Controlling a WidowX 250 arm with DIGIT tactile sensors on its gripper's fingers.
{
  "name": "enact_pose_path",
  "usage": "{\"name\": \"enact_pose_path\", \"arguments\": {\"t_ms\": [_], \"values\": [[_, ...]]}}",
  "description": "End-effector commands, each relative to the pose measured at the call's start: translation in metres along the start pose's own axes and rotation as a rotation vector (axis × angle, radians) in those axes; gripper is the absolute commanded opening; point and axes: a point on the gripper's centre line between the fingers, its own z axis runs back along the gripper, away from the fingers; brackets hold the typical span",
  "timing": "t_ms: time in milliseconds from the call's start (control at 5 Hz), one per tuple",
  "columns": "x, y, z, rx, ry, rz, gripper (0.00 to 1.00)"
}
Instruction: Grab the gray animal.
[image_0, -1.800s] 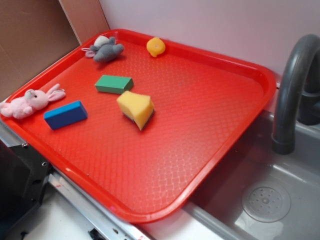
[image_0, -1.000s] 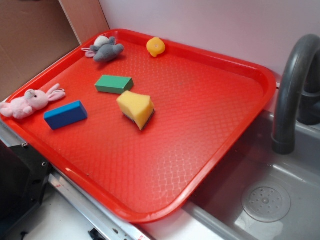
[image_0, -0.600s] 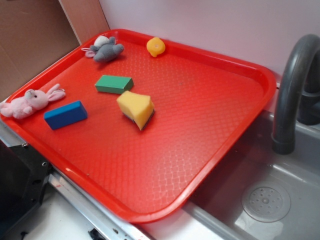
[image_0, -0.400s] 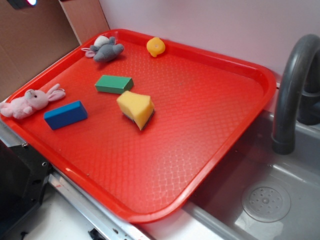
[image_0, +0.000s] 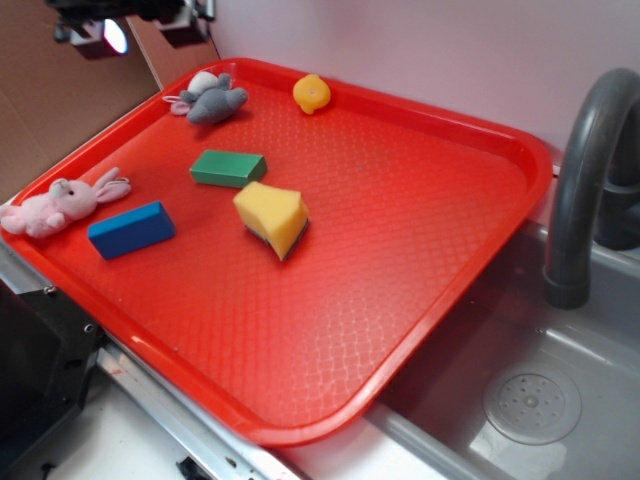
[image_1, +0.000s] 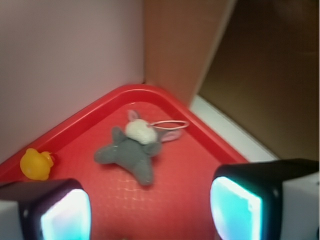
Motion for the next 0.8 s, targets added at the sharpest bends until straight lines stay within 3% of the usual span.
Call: {"name": "enact_pose_path", "arguments": {"t_ms": [0, 400, 600], "values": [[0.030, 0.003, -0.040, -0.020, 0.015, 0.059, 1.00], [0.042, 0.004, -0.080, -0.095, 0.104, 0.075, 1.00], [0.037, 0.001, -0.102, -0.144, 0.192, 0.050, 1.00]]}}
